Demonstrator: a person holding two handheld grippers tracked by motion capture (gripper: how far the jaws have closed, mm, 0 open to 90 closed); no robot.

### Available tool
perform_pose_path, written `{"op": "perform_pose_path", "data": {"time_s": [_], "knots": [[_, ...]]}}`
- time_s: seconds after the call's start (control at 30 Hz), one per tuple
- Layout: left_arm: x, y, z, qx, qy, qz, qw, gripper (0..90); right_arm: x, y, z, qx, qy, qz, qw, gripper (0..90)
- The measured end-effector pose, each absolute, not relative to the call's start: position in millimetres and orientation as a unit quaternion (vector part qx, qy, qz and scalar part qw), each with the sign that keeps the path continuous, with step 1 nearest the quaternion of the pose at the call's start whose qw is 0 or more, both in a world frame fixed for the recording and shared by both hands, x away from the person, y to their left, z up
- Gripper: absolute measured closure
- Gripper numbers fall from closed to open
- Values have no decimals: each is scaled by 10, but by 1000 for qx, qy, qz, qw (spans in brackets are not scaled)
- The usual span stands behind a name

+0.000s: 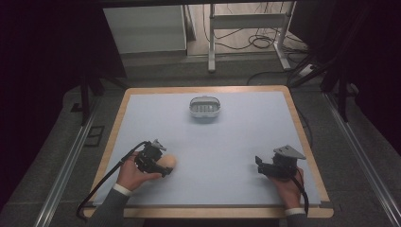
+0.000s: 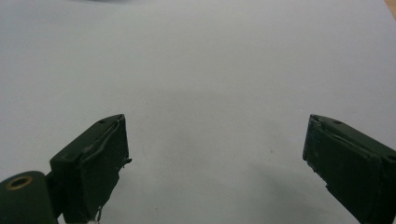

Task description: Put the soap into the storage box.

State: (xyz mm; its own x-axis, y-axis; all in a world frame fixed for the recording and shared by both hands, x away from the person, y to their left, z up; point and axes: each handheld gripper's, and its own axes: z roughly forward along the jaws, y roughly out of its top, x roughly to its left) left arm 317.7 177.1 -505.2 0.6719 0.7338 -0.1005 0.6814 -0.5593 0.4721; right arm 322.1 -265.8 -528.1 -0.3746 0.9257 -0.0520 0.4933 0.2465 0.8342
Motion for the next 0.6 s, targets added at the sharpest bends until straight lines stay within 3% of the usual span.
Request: {"op": "perform_pose_path", "data": {"time_s": [0.6], "knots": [[3351,1719,-4918,884,390,52,252,328,3227,-2660,-5282,484,736,379,283,67]]}}
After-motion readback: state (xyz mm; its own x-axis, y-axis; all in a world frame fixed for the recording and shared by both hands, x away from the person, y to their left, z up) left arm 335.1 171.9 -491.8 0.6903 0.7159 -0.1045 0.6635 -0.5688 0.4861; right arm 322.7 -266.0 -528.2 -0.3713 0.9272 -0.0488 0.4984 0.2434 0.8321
